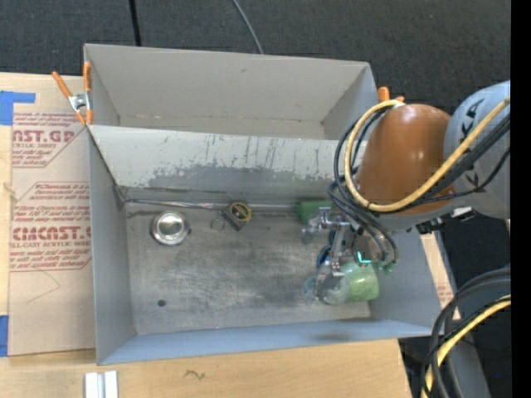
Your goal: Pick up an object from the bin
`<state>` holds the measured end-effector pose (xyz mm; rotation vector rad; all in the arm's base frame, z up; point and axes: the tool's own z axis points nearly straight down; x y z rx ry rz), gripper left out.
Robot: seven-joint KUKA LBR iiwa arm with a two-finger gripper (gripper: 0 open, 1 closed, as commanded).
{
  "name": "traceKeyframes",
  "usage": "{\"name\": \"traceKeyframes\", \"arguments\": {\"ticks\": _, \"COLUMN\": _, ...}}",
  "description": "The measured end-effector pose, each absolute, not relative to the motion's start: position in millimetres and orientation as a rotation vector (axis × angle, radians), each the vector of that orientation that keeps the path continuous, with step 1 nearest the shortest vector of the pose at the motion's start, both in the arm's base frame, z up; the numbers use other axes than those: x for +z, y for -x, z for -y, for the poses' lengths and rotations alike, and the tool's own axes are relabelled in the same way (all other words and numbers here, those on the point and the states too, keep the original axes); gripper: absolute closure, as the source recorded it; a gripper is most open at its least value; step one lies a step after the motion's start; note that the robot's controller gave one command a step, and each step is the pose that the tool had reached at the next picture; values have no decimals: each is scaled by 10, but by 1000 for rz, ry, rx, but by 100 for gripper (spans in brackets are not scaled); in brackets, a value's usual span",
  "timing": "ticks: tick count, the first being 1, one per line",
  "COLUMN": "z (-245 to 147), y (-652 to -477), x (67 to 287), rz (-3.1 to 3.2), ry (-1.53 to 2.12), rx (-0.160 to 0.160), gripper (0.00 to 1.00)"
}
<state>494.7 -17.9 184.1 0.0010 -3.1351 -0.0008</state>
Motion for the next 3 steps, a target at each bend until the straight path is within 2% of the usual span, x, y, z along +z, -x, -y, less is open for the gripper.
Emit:
{"name": "traceKeyframes", "arguments": {"ticks": 1, "z": 900, "y": -5116, "x": 1105, "rz": 3123, "ry": -285, "rx": -1, "gripper": 0}}
{"name": "traceKeyframes", "arguments": {"ticks": 2, "z": 1127, "y": -5373, "x": 771, "rz": 3124, "ry": -258, "rx": -21, "gripper": 0}}
{"name": "traceKeyframes", "arguments": {"ticks": 3, "z": 1123, "y": -5373, "x": 784, "rz": 3128, "ry": -266, "rx": -16, "gripper": 100}}
